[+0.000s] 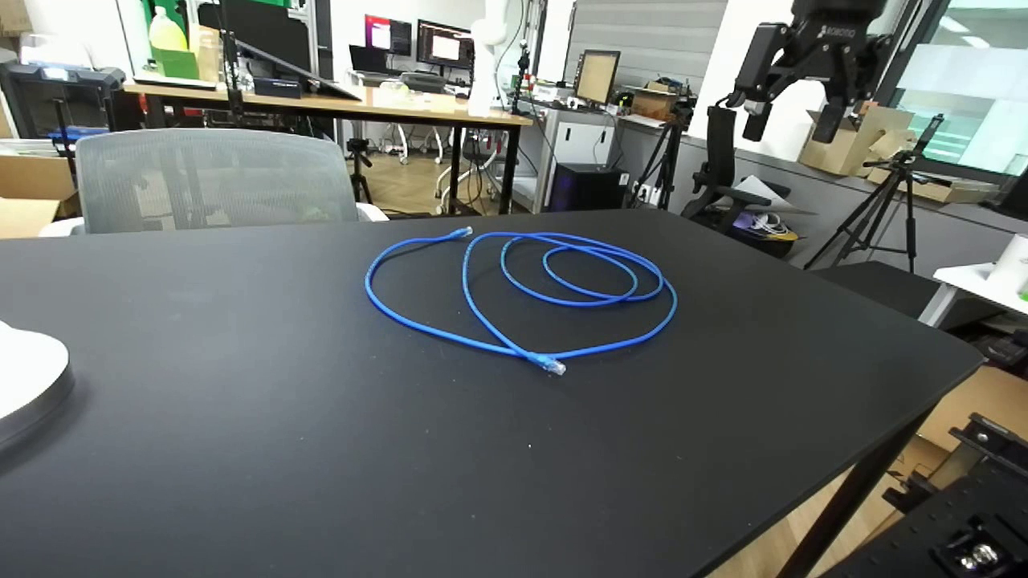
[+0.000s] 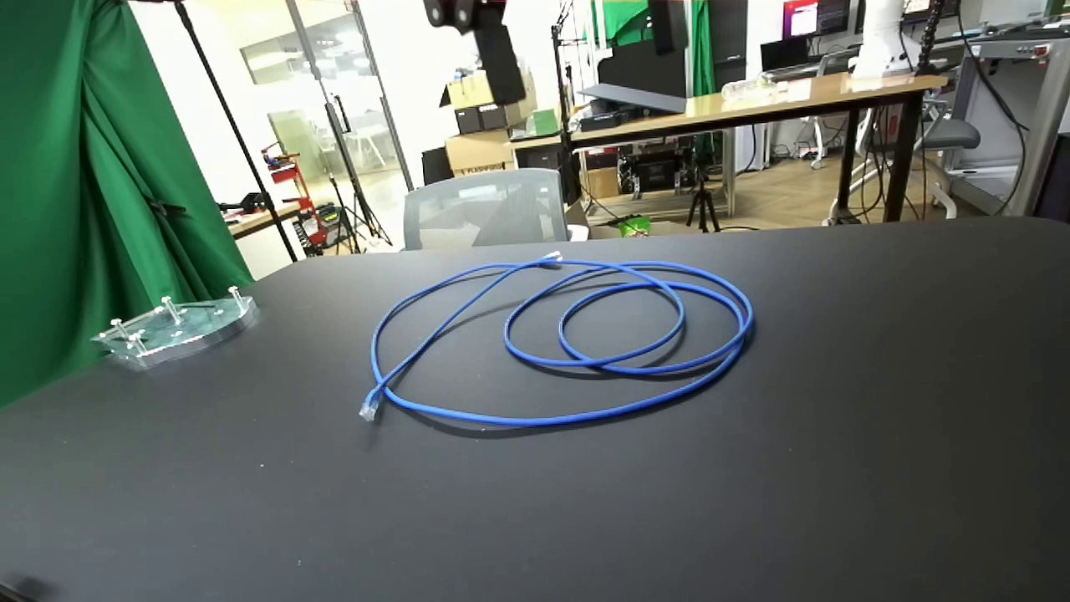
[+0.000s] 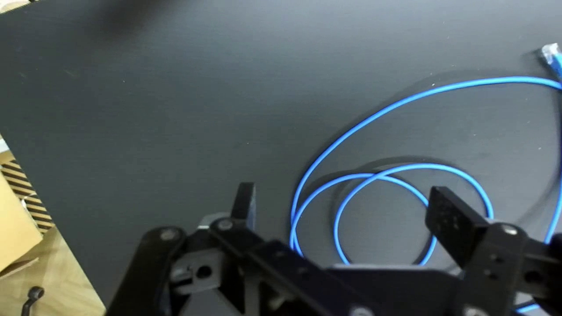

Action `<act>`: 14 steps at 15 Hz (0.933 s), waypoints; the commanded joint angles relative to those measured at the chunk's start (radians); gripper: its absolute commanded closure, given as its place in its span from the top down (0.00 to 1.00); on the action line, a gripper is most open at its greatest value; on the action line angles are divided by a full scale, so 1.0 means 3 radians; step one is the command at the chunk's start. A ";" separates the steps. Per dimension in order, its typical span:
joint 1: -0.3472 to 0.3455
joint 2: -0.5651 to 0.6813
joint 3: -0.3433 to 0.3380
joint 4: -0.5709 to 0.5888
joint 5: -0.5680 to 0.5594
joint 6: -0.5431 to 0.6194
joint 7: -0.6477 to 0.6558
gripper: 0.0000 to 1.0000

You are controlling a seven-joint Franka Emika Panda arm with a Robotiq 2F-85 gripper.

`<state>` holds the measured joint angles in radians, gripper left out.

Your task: Move the cable to the left

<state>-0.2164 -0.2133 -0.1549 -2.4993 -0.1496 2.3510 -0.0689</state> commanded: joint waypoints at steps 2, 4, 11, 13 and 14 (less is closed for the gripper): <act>-0.0029 0.0930 -0.0043 0.0596 -0.0083 0.0203 0.0489 1.00; 0.0015 0.1291 -0.0070 0.0838 -0.0083 0.0255 0.0610 1.00; 0.0105 0.2178 0.0159 0.1601 0.0387 0.0190 0.0055 1.00; 0.0094 0.2329 0.0242 0.1745 0.0520 0.0311 -0.0057 1.00; 0.0086 0.2390 0.0272 0.1800 0.0570 0.0354 -0.0102 1.00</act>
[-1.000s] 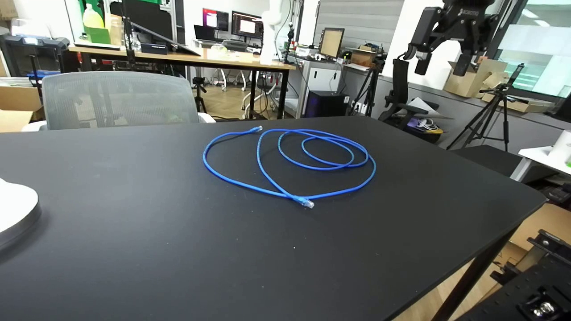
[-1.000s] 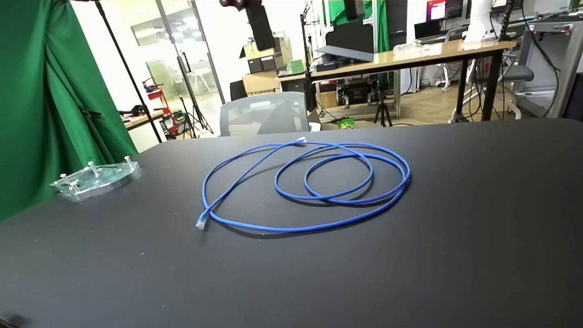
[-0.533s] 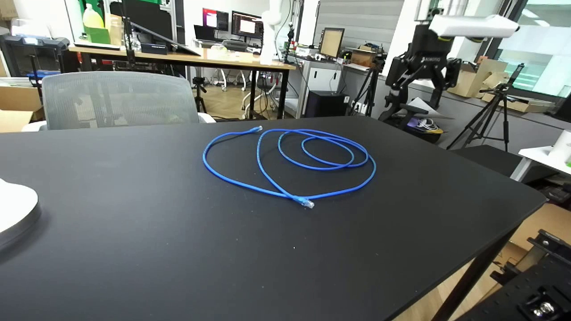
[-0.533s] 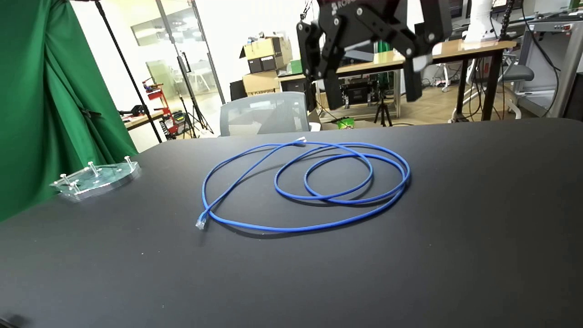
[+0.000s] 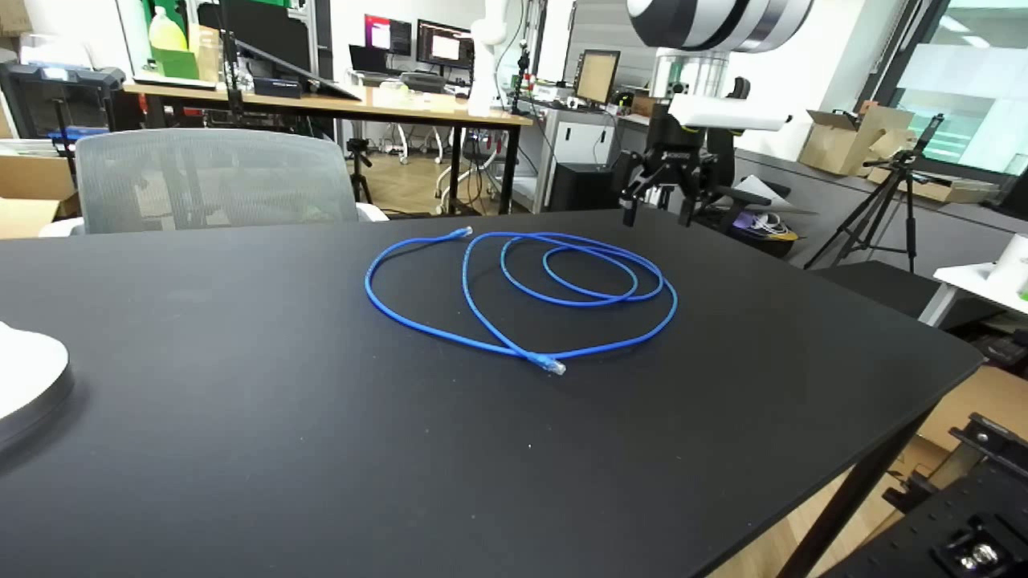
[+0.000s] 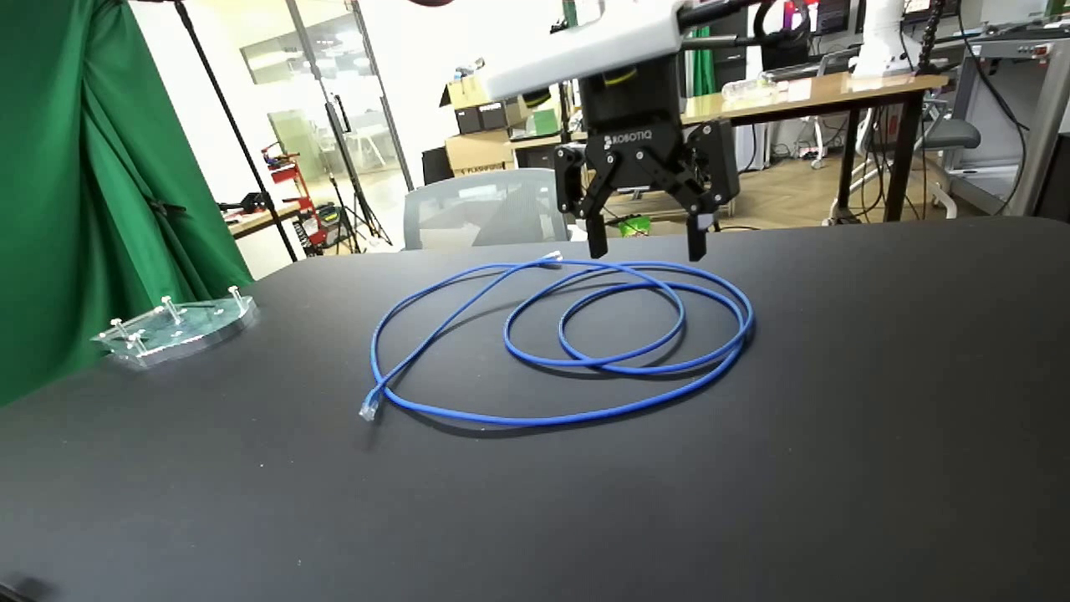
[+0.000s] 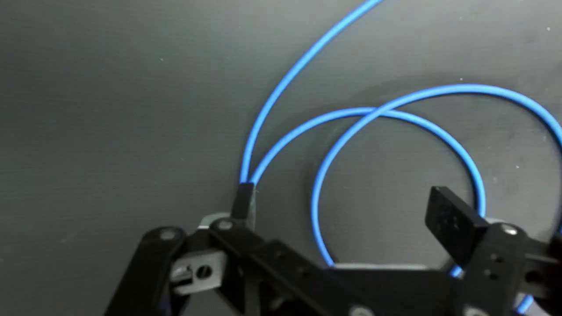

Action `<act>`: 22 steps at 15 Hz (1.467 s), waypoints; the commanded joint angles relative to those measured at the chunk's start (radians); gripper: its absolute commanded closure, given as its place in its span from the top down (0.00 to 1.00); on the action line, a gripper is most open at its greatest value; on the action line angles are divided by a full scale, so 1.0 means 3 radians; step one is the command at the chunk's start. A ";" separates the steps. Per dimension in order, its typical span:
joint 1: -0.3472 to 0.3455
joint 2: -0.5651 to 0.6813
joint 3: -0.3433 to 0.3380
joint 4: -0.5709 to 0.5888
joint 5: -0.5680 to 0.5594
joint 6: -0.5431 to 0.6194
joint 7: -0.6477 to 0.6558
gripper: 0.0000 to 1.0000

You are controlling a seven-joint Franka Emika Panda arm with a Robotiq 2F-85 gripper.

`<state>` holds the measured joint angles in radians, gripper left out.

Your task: Move the cable to the left

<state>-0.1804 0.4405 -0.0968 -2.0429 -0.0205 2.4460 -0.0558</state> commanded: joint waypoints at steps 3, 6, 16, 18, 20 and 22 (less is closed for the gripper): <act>-0.0035 0.0347 0.0098 0.0388 0.0188 0.0097 -0.0205 1.00; -0.0058 0.0461 0.0079 0.0455 0.0191 0.0108 -0.0202 1.00; -0.0130 0.0702 0.0087 0.0511 0.0203 0.0086 -0.0219 1.00; -0.0137 0.0732 0.0090 0.0517 0.0211 0.0079 -0.0221 1.00; -0.0137 0.0757 0.0087 0.0532 0.0211 0.0064 -0.0215 1.00; -0.0133 0.0773 0.0080 0.0541 0.0204 0.0064 -0.0209 0.75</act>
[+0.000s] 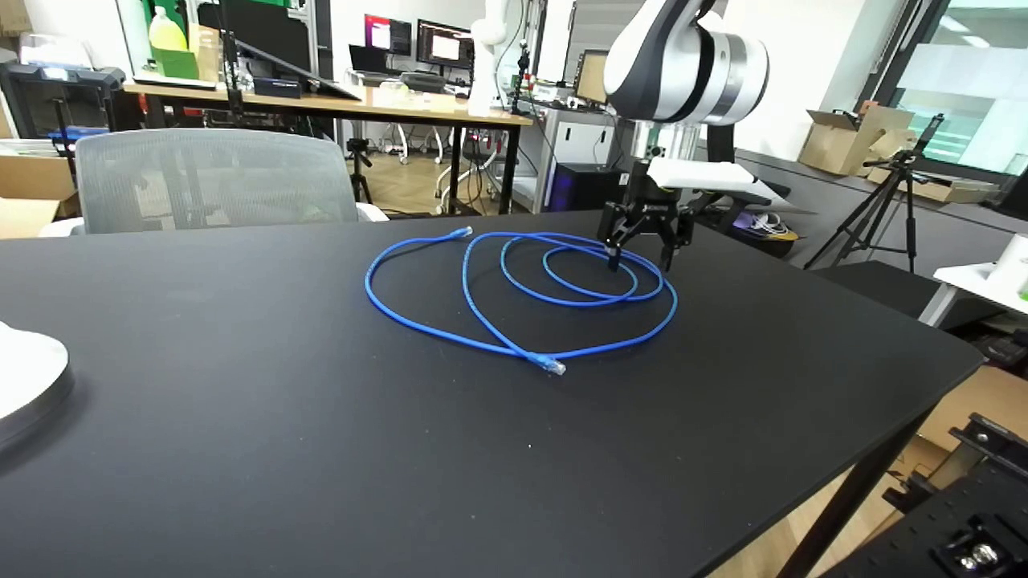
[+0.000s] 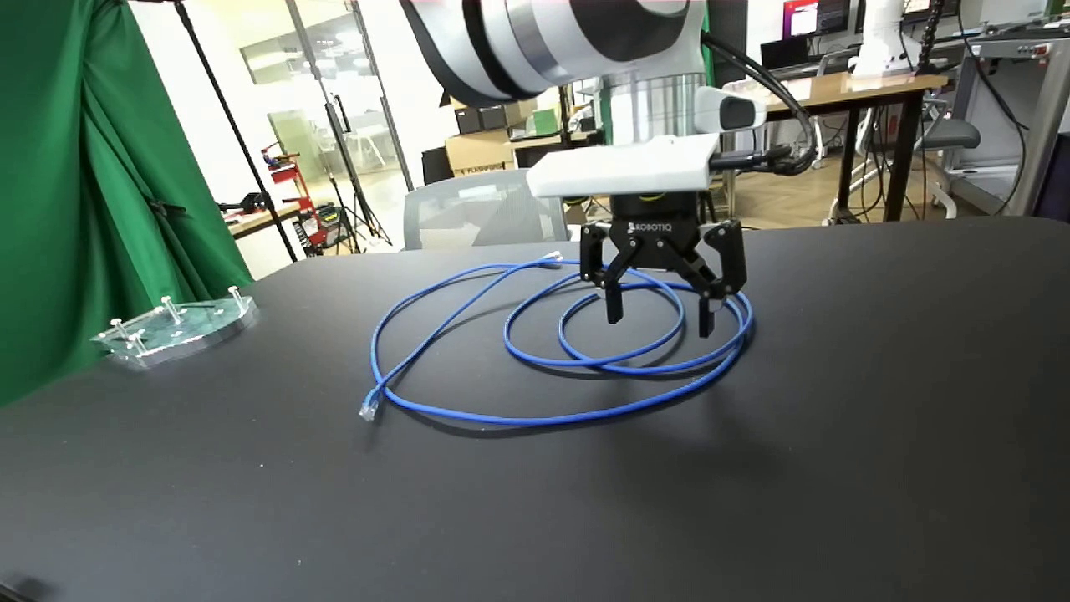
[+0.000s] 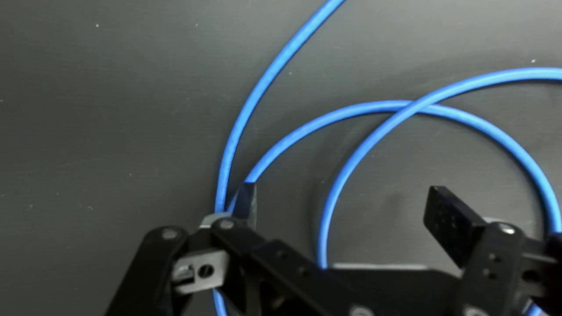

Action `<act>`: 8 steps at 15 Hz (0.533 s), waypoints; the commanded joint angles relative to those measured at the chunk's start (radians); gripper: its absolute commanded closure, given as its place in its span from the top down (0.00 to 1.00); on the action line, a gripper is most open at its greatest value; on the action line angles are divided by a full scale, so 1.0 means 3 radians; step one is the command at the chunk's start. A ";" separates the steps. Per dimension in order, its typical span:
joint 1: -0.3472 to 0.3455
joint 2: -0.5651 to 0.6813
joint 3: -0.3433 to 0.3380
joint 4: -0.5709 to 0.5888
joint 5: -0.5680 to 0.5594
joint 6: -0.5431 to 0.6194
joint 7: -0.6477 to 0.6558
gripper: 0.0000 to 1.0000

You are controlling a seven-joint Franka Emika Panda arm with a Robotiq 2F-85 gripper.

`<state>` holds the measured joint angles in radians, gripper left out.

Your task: Move the cable to the left

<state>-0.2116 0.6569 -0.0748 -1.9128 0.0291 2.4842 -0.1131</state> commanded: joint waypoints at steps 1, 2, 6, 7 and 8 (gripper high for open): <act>-0.0029 0.0055 0.0006 0.0111 0.0040 -0.0064 -0.0015 0.69; -0.0030 0.0058 0.0006 0.0113 0.0042 -0.0064 -0.0015 0.60; -0.0030 0.0065 0.0004 0.0113 0.0040 -0.0064 -0.0015 0.33; -0.0030 0.0066 0.0004 0.0113 0.0040 -0.0065 -0.0016 0.25; -0.0031 0.0067 0.0004 0.0112 0.0041 -0.0066 -0.0016 0.19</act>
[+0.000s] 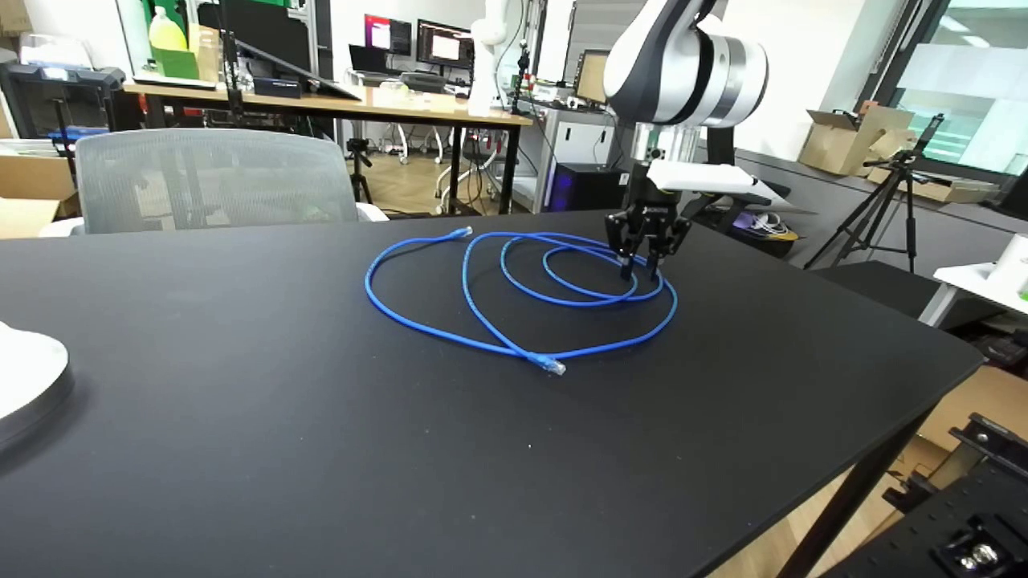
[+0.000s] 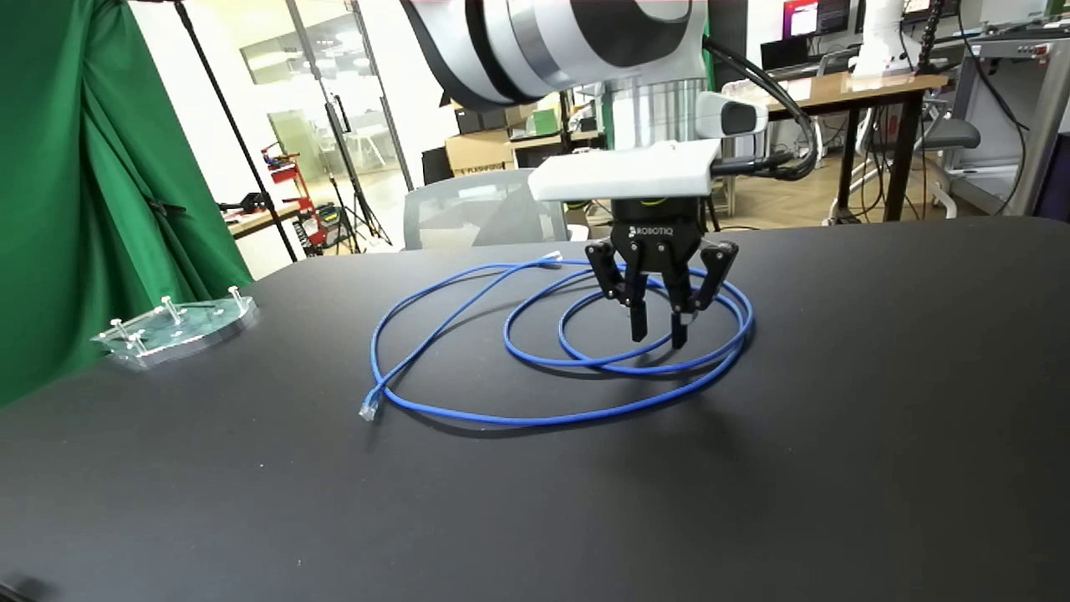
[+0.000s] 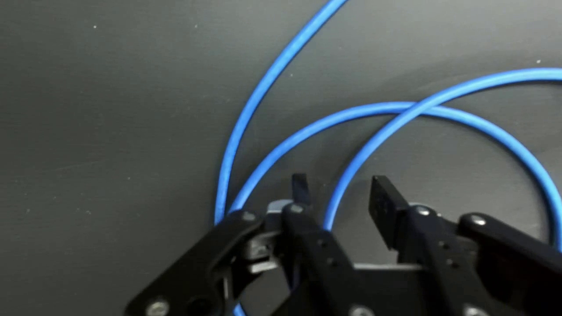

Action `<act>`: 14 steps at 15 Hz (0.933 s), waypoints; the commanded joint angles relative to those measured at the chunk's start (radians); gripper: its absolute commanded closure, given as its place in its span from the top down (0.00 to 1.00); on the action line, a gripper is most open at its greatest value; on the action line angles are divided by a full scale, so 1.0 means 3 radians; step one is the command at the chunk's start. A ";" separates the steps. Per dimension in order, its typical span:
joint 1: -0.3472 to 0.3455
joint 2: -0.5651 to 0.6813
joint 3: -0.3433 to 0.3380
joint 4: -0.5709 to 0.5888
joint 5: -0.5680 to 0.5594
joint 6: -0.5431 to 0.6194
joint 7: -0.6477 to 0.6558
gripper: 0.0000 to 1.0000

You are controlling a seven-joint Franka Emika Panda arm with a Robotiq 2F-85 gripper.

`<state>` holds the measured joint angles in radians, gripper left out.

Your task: Move the cable to the left

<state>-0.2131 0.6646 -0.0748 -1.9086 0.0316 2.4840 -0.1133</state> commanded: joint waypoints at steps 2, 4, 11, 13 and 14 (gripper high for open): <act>-0.0028 0.0044 0.0002 0.0096 0.0033 -0.0070 -0.0016 0.05; -0.0029 0.0051 -0.0007 0.0097 0.0031 -0.0085 -0.0006 0.00; -0.0066 0.0051 0.0001 0.0090 0.0077 -0.0120 -0.0010 0.00; -0.0061 0.0034 -0.0006 0.0082 0.0089 -0.0117 0.0018 0.26; -0.0057 0.0027 -0.0013 0.0076 0.0090 -0.0102 0.0032 0.33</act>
<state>-0.2240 0.6730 -0.0768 -1.9077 0.0437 2.4767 -0.1133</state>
